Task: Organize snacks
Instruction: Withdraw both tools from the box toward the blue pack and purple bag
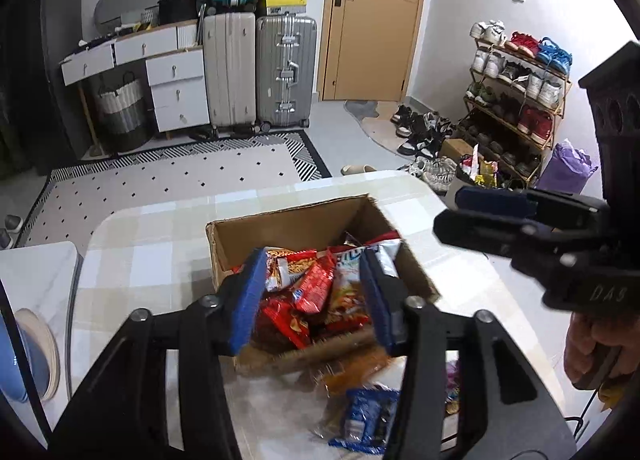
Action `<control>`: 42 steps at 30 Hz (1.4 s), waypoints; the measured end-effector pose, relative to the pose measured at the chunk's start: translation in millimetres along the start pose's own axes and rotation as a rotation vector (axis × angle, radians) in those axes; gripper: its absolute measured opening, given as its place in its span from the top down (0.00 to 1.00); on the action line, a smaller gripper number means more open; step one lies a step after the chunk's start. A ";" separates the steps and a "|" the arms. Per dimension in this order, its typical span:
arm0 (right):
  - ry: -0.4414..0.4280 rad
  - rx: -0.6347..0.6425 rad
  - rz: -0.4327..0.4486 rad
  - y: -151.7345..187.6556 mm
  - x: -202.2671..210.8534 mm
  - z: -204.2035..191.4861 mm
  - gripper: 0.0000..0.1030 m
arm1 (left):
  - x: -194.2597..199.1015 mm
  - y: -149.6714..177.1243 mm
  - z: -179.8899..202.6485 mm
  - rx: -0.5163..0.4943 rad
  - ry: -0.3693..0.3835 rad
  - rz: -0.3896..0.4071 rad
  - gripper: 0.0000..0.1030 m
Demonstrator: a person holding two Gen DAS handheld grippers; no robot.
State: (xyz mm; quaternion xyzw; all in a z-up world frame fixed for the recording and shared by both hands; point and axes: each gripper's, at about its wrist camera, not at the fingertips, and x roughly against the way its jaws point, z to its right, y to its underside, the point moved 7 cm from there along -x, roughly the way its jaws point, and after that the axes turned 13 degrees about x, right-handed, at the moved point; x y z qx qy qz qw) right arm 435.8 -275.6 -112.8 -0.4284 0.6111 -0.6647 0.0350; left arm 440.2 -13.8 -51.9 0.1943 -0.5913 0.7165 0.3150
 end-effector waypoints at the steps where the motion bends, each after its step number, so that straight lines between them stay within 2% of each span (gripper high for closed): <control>1: -0.002 -0.004 0.020 0.4 11.6 -5.2 0.49 | 10.8 1.0 2.7 -0.003 0.003 0.011 0.52; 5: -0.017 -0.023 0.089 6.7 50.2 -21.8 0.47 | 57.0 12.3 13.4 -0.013 0.013 0.052 0.48; 7: -0.012 -0.019 0.124 13.2 69.3 -33.7 0.42 | 82.4 20.4 17.5 -0.014 0.021 0.080 0.38; 11: -0.007 -0.002 0.175 29.8 97.5 -57.4 0.36 | 131.8 37.0 25.4 -0.013 0.020 0.141 0.30; 13: -0.004 0.012 0.193 40.2 109.3 -68.1 0.26 | 154.7 45.4 26.5 -0.004 0.030 0.158 0.24; 16: 0.000 0.016 0.231 63.0 127.0 -84.6 0.19 | 190.0 62.8 26.0 -0.002 0.038 0.195 0.23; 19: 0.014 0.034 0.247 92.3 136.6 -102.5 0.19 | 220.3 87.3 21.1 -0.005 0.023 0.238 0.21; 24: 0.053 0.021 0.298 134.2 150.4 -119.2 0.13 | 251.4 130.0 3.6 0.032 0.018 0.268 0.19; 29: 0.075 0.016 0.347 168.6 158.0 -129.9 0.03 | 253.8 183.5 -26.4 0.097 0.008 0.227 0.10; 31: 0.066 0.008 0.354 178.8 157.2 -132.3 0.01 | 254.0 200.4 -36.9 0.119 0.003 0.219 0.00; 34: 0.066 -0.009 0.350 196.3 151.1 -130.6 0.01 | 239.2 221.3 -45.0 0.128 0.002 0.196 0.01; 38: 0.068 -0.054 0.298 212.4 133.0 -120.7 0.01 | 212.8 252.1 -49.7 0.132 0.001 0.105 0.01; 42: 0.070 -0.075 0.274 222.2 121.7 -113.4 0.01 | 185.8 261.3 -44.1 0.131 0.011 0.056 0.01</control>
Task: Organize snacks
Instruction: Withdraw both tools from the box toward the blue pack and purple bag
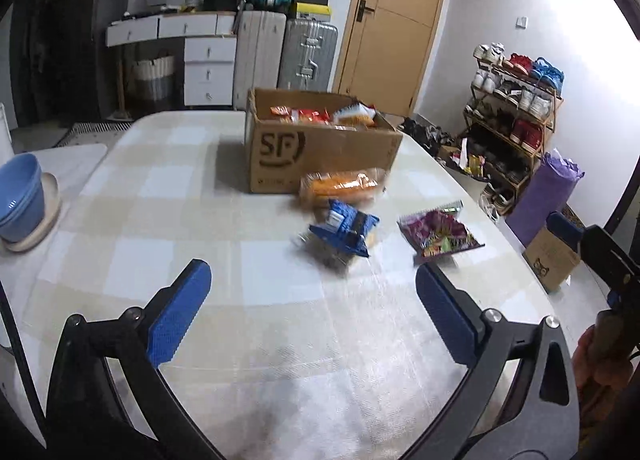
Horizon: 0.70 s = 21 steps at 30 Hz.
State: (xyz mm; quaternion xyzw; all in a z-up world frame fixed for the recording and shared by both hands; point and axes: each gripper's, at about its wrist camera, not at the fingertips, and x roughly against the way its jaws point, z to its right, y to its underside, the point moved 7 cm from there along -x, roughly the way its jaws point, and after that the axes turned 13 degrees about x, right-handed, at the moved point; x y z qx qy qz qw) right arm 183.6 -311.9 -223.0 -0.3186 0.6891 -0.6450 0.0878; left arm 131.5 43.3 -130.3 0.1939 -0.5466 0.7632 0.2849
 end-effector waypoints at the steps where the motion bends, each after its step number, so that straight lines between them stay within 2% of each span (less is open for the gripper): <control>1: -0.001 -0.005 -0.008 4.1 -2.8 2.1 0.01 | -4.4 1.3 1.7 -0.004 -0.001 -0.004 0.01; 5: 0.004 -0.006 -0.048 19.1 -12.3 6.7 0.01 | -18.5 8.6 5.1 -0.018 -0.001 -0.018 0.01; 6: -0.001 -0.011 -0.056 23.4 -15.0 7.2 0.01 | -31.1 -0.2 10.5 -0.021 -0.006 -0.023 0.01; 16: 0.032 -0.037 -0.075 38.1 -30.2 25.7 0.01 | -58.1 -1.3 14.4 -0.031 -0.015 -0.072 0.01; 19: 0.070 -0.027 -0.099 45.2 -35.9 33.8 0.01 | -72.0 -8.1 18.7 -0.048 -0.022 -0.078 0.01; 21: 0.056 -0.066 -0.109 48.8 -39.4 41.9 0.01 | -85.8 -18.8 24.6 -0.073 -0.041 -0.077 0.01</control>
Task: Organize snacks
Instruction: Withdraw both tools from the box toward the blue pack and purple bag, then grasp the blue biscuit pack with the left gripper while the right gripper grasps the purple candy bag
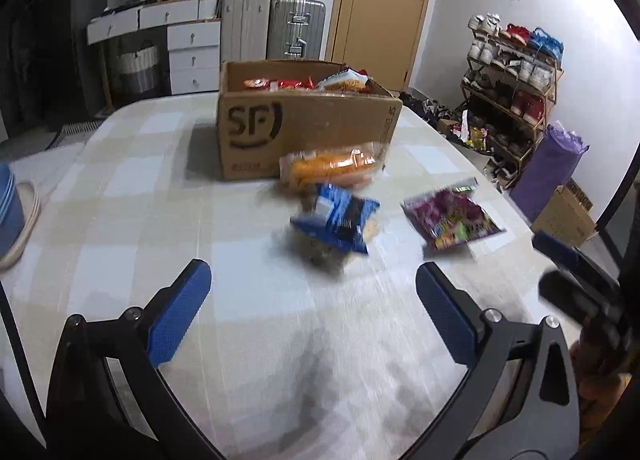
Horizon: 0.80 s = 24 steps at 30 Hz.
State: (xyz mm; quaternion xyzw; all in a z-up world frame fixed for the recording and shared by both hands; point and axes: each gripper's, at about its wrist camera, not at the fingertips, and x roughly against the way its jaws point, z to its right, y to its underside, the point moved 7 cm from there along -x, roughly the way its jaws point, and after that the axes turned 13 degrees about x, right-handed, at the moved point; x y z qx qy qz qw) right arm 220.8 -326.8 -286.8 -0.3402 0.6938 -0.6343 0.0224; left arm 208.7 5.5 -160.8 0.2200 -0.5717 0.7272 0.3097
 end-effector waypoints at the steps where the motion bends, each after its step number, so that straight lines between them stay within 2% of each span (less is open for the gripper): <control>1: 0.001 -0.013 0.005 0.0 0.2 3.4 0.01 | -4.4 -5.6 2.4 -0.010 -0.014 0.002 0.01; 5: 0.016 -0.055 -0.012 2.0 -3.1 19.7 0.01 | -40.6 -25.7 8.9 -0.027 -0.028 -0.016 0.01; 7: 0.020 -0.077 -0.015 3.3 -3.6 26.4 0.01 | -66.9 -29.0 9.3 -0.018 -0.020 -0.072 0.02; 10: -0.013 -0.130 -0.012 5.8 -5.1 35.5 0.01 | -98.0 -34.8 7.5 -0.001 -0.025 -0.120 0.05; 15: -0.043 -0.250 -0.027 14.3 -10.4 55.4 0.01 | -126.8 -35.9 7.6 0.018 -0.001 -0.164 0.08; 18: -0.042 -0.289 -0.023 17.5 -9.2 60.3 0.01 | -141.0 -32.8 7.4 0.011 0.014 -0.198 0.24; 19: -0.045 -0.291 -0.019 17.5 -9.0 60.6 0.01 | -145.2 -32.7 6.8 0.011 0.021 -0.199 0.26; 20: -0.045 -0.290 -0.017 17.3 -8.3 60.1 0.01 | -146.8 -34.7 6.2 0.014 0.028 -0.185 0.30; 21: -0.049 -0.288 -0.018 17.1 -8.5 59.2 0.01 | -149.1 -35.9 5.9 0.025 0.044 -0.184 0.37; 24: -0.054 -0.288 -0.022 17.6 -8.8 58.8 0.01 | -152.3 -42.4 4.8 0.026 0.040 -0.149 0.50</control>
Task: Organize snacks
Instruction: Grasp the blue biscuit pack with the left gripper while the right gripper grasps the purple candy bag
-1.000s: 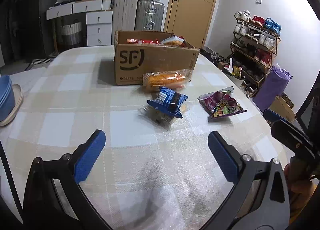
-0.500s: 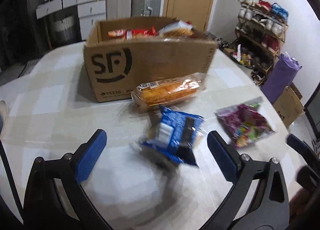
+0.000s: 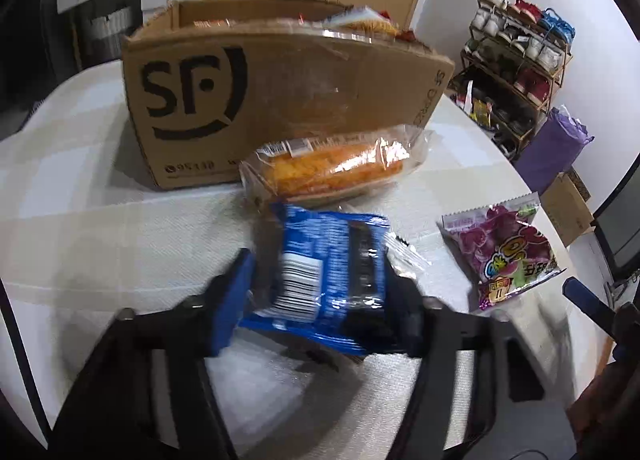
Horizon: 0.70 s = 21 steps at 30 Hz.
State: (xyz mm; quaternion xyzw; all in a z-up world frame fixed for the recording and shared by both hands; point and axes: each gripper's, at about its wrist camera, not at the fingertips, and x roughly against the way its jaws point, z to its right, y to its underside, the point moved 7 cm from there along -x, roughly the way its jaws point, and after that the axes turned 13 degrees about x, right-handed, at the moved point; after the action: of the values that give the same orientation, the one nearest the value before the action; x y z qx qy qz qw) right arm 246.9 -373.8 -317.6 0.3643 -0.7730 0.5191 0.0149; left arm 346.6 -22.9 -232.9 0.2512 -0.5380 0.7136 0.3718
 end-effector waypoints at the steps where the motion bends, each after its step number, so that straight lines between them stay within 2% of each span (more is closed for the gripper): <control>1: -0.003 -0.002 0.002 0.2 0.6 -0.2 0.01 | -0.9 -1.6 -1.6 0.006 0.001 0.005 0.51; 3: 0.001 -0.007 0.011 -0.2 2.3 0.7 0.01 | -2.8 -5.3 -4.6 0.030 0.018 0.010 0.53; 4: -0.002 -0.009 0.011 -0.1 2.1 0.8 0.01 | -2.7 -7.4 -5.5 0.039 0.020 0.018 0.59; 5: -0.001 -0.014 0.005 0.3 0.8 1.5 0.01 | -2.5 -10.7 -6.3 0.043 0.025 0.031 0.60; 13: 0.049 0.014 -0.051 1.9 -6.6 0.7 0.01 | 15.0 -6.1 -10.5 0.049 0.049 0.082 0.60; 17: 0.126 0.047 -0.070 -15.0 -11.1 9.0 0.01 | 30.3 5.4 -20.4 0.076 0.087 0.099 0.60; 21: 0.161 0.039 -0.153 -33.3 -34.3 23.8 0.01 | 42.6 10.2 -32.4 0.100 0.114 0.102 0.60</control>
State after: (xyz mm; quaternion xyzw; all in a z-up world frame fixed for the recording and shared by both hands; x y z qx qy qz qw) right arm 299.7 -381.0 -316.0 0.3797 -0.7290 0.5590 0.1092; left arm 314.4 17.7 -216.0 0.2006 -0.4918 0.7706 0.3521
